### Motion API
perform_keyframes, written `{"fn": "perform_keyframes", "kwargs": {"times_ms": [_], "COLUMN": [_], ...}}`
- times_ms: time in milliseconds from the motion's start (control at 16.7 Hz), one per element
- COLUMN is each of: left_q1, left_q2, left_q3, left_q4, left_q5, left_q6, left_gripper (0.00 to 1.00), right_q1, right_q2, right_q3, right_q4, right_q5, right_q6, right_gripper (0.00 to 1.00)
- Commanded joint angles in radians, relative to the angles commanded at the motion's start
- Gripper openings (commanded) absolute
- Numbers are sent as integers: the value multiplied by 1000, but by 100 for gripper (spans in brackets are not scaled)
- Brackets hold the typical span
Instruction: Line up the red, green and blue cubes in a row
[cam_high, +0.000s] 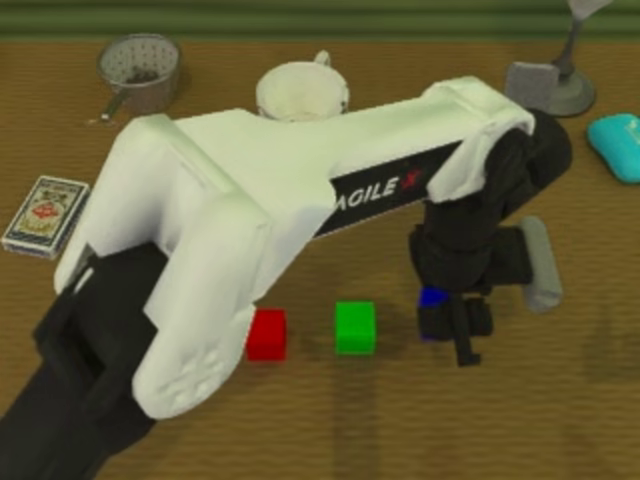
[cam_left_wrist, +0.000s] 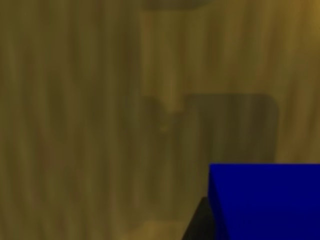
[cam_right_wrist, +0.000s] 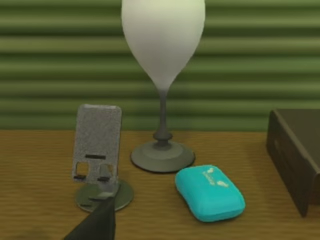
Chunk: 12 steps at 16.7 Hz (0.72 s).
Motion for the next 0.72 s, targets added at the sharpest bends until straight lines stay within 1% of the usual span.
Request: {"fn": "perform_keyframes", "kwargs": {"times_ms": [60,720], "left_q1": [0,0], "left_q2": [0,0], "left_q3": [0,0], "left_q4": [0,0], "left_q5": [0,0], "left_q6": [0,0], "left_gripper": [0,83], "right_q1": [0,0], "right_q2": [0,0], "right_q3": [0,0], "right_q4": [0,0], "right_q5": [0,0], "right_q6": [0,0], "right_gripper": [100,100]}}
